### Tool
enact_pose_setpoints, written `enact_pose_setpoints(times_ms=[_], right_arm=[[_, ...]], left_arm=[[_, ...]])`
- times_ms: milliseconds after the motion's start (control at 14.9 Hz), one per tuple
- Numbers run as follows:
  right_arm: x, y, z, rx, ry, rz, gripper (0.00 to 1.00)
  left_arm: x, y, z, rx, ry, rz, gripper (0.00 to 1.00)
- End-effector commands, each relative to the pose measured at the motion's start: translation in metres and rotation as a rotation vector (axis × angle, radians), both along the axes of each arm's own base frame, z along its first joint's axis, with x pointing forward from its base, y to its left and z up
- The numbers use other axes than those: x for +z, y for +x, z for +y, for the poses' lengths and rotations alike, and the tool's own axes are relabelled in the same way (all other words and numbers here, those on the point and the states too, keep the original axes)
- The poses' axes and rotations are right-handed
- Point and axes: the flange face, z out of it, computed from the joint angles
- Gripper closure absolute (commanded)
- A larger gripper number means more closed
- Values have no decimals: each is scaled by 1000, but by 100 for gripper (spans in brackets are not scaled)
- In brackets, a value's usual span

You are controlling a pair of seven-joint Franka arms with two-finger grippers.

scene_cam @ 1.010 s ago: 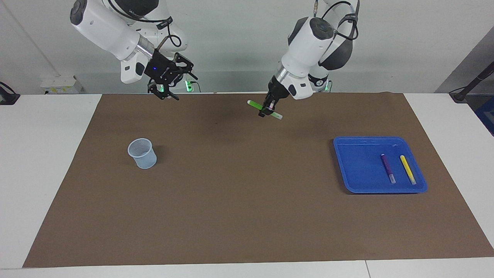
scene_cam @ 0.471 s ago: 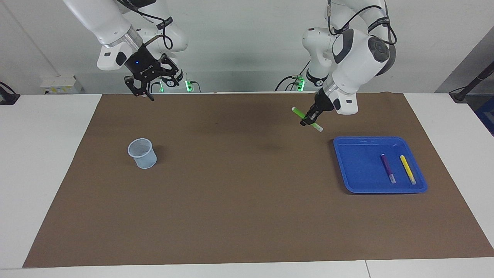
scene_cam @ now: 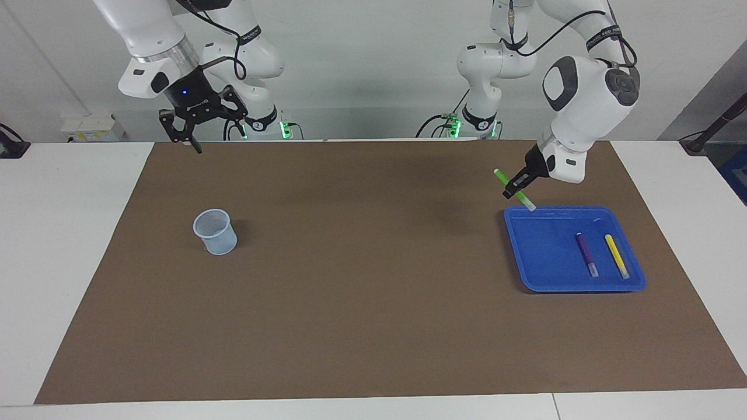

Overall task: Right arm passes pens to left for tray arrangement
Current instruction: 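Lower the green pen into the blue tray with the left gripper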

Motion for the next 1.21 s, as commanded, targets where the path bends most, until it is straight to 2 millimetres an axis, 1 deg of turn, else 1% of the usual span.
enact_pose_setpoints(times_ms=[0,67,135,202,269,337,404,471,606,740,942,1144], right_arm=[[2,7,-6,-59,-49,-2,0],[2,8,-7,-82,-70,-4,0],[2,8,-6,-97,-77,-5,0],[2,8,-7,-106,-83,-8,0],[0,10,-16,-133,-87,-5,0],[-2,11,-17,-139,-85,0,0],[-5,13,-24,-149,-84,6,0],[-8,15,-30,-154,-94,10,0],[-15,20,-33,-189,-112,17,0],[-18,22,-32,-237,-136,24,0],[-20,22,-33,-318,-132,38,0],[-25,24,-33,-382,-124,57,0]], left_arm=[[-12,2,46,-153,26,-17,100],[-19,6,64,-203,37,-15,100],[-26,8,72,-260,64,-18,100],[-28,12,76,-304,97,-37,100],[-32,14,82,-320,120,-41,100],[-40,18,88,-361,151,-29,100],[-44,22,90,-422,183,-39,100],[-49,26,93,-447,189,-54,100],[-68,37,96,-457,194,-60,100],[-89,50,105,-467,204,-72,100],[-127,71,105,-471,195,-82,100],[-136,75,113,-459,198,-102,100]])
